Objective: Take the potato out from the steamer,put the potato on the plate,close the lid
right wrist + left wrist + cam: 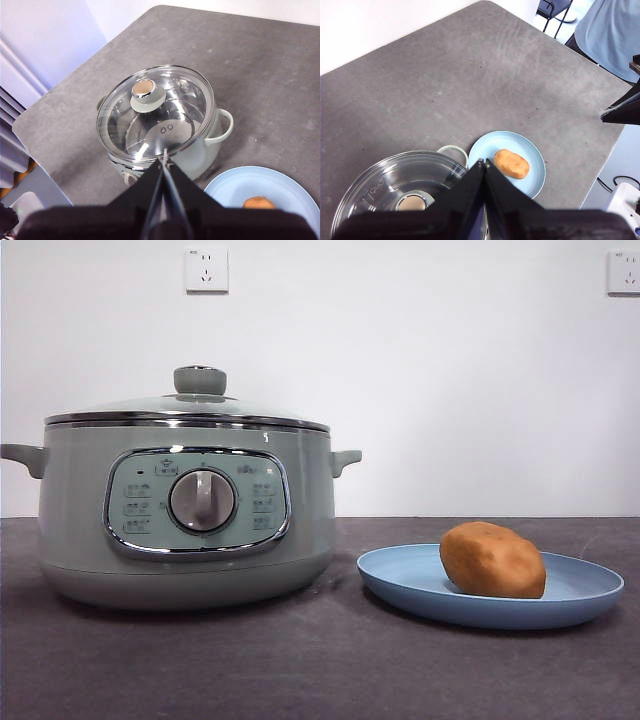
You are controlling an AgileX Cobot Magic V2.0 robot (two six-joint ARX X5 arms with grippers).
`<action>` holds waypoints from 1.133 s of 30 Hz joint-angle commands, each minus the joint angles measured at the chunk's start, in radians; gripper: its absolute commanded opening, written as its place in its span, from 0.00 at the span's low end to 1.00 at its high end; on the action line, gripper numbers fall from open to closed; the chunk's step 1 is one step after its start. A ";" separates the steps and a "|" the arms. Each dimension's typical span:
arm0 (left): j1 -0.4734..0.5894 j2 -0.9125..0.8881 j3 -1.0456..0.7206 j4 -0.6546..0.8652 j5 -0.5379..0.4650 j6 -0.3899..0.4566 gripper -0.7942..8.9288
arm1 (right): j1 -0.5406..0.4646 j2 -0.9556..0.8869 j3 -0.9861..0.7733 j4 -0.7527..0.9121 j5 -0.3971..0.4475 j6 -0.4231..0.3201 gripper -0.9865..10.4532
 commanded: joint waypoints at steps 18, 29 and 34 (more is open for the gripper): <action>0.074 -0.301 -0.513 0.381 -0.047 -0.003 0.08 | 0.000 0.000 0.004 0.006 -0.002 -0.003 0.09; 0.145 -0.906 -1.604 1.271 -0.048 -0.224 0.08 | 0.000 0.000 0.004 0.006 -0.002 -0.002 0.09; 0.226 -1.117 -1.934 1.503 -0.054 -0.286 0.08 | 0.000 0.000 0.004 0.006 -0.002 -0.003 0.09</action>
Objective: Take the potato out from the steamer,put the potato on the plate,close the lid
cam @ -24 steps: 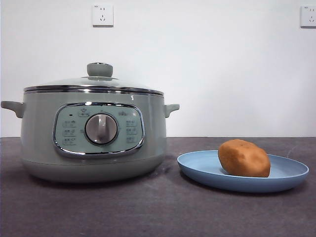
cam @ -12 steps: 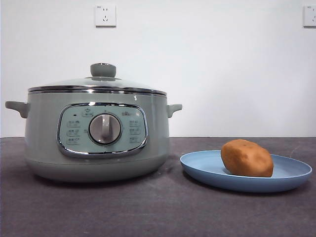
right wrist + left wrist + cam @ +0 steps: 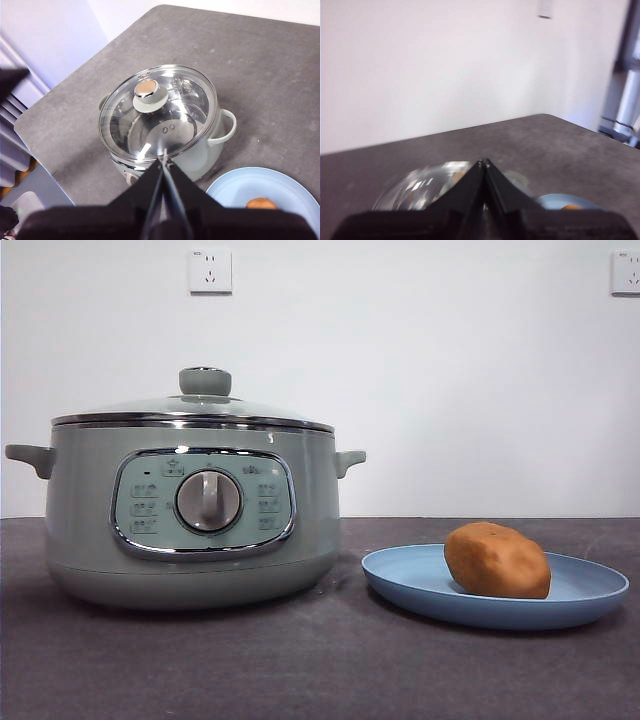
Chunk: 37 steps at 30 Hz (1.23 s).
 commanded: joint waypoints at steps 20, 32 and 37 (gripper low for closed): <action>0.137 -0.447 -0.486 -0.099 -0.177 -0.164 0.08 | 0.000 0.000 0.004 0.006 -0.002 -0.003 0.09; 0.137 -0.528 -0.504 -0.249 -0.239 -0.178 0.08 | 0.000 0.000 0.004 0.006 -0.002 -0.003 0.09; 0.137 -0.526 -0.504 -0.248 -0.239 -0.178 0.08 | 0.000 0.000 0.004 0.006 -0.002 -0.002 0.09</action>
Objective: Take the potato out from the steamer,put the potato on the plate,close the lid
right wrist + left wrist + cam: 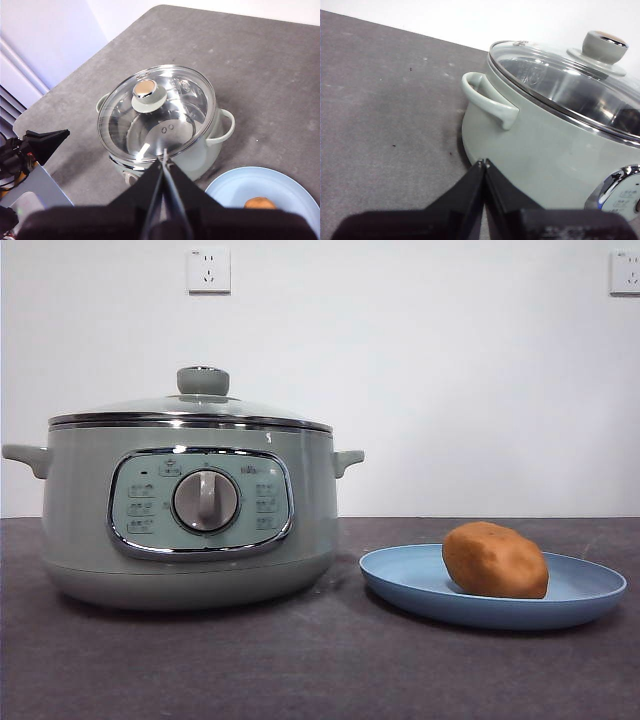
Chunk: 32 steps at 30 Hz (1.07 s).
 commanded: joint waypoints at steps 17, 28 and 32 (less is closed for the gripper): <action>0.002 -0.002 -0.014 0.002 -0.005 0.004 0.08 | 0.000 0.000 0.004 -0.008 -0.002 -0.002 0.09; 0.002 -0.002 -0.014 0.002 -0.004 0.004 0.08 | -0.105 -0.003 -0.018 -0.010 0.103 -0.117 0.09; 0.002 -0.002 -0.014 0.002 -0.004 0.004 0.08 | -0.208 -0.062 -0.166 0.154 0.093 -0.108 0.09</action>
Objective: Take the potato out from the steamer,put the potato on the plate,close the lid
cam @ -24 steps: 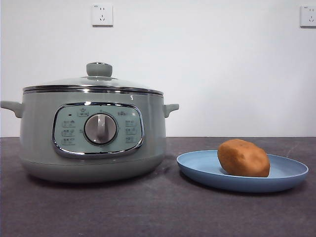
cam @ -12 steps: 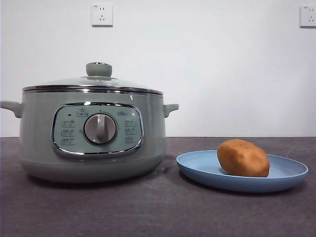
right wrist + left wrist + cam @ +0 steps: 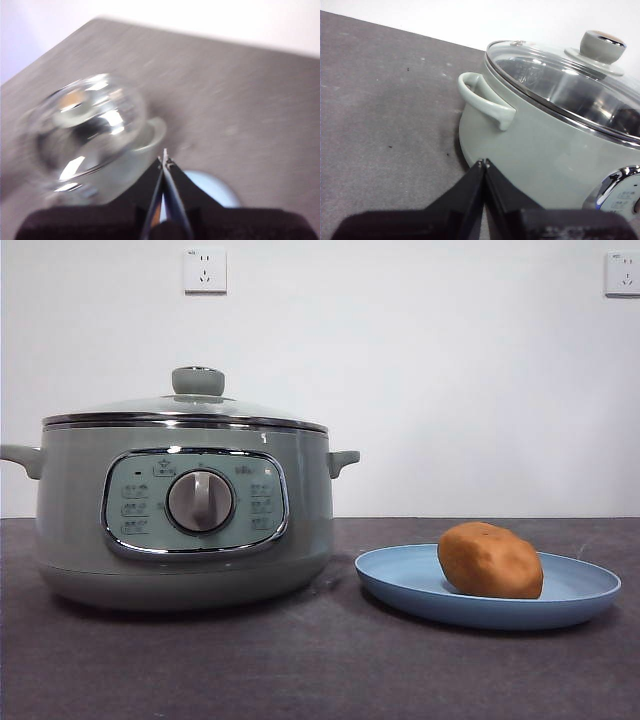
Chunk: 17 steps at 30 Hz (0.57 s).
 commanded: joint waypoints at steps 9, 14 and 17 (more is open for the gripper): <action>0.002 -0.002 -0.014 0.002 -0.004 0.004 0.08 | -0.269 -0.315 -0.700 0.530 0.008 0.108 0.09; 0.002 -0.002 -0.014 0.002 -0.004 0.004 0.08 | -0.355 -0.488 -0.943 0.636 0.014 0.165 0.09; 0.002 -0.002 -0.014 0.002 -0.004 0.004 0.08 | -0.370 -0.597 -1.036 0.643 0.067 0.175 0.09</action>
